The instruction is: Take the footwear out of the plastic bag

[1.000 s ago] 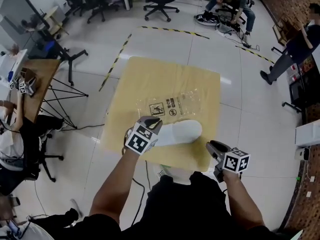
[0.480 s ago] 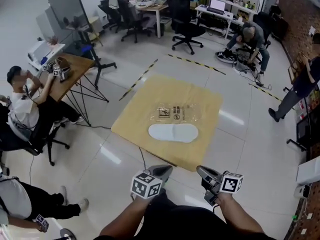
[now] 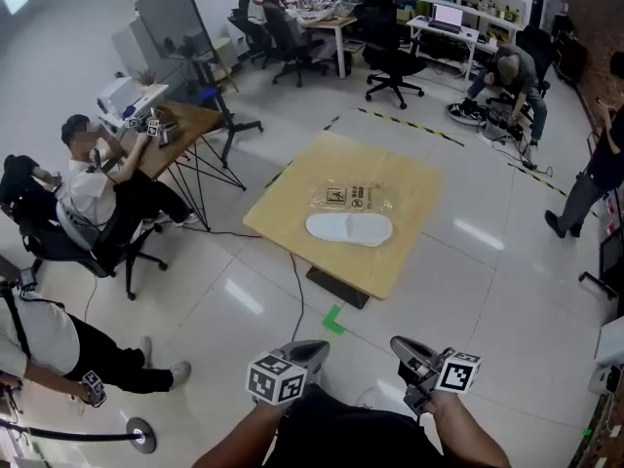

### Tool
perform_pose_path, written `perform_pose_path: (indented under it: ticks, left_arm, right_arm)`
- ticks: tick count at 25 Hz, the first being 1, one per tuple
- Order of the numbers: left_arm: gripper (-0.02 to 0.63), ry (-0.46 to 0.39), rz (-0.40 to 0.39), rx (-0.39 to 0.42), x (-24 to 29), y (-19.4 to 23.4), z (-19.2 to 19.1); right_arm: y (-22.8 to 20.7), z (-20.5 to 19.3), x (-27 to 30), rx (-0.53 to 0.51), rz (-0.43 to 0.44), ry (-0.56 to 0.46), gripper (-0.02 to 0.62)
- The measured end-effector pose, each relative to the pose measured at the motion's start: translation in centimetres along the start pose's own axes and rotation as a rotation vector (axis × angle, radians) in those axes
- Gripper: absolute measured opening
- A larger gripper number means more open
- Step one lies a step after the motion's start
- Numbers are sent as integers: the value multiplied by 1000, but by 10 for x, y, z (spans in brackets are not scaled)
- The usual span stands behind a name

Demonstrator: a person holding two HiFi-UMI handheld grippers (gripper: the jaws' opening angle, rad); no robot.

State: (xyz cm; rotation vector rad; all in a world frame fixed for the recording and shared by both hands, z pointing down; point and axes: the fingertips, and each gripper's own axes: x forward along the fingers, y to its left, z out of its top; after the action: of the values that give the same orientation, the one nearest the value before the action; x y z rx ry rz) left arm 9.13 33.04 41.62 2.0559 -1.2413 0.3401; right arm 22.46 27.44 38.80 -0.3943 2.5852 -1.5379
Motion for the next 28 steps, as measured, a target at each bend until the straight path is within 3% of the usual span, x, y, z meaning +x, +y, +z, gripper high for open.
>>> perform_pose_path:
  ticks: [6,15,19,28]
  left_arm:
    - [6,-17,17,57,-15,-2,3]
    - [6,-20,-6,69,-59,42,12]
    - [6,-37,-36,65,-71,56,18]
    - [6,-31,-95,86,-83,56,7]
  right_arm:
    - [10,-14,-9,-48,-47,-15,0]
    - [28,-43,14,-410,-382,80,0]
    - [34,-52,26,-431,-444,72,0]
    - [52,-74,31,-423,-476,54,0]
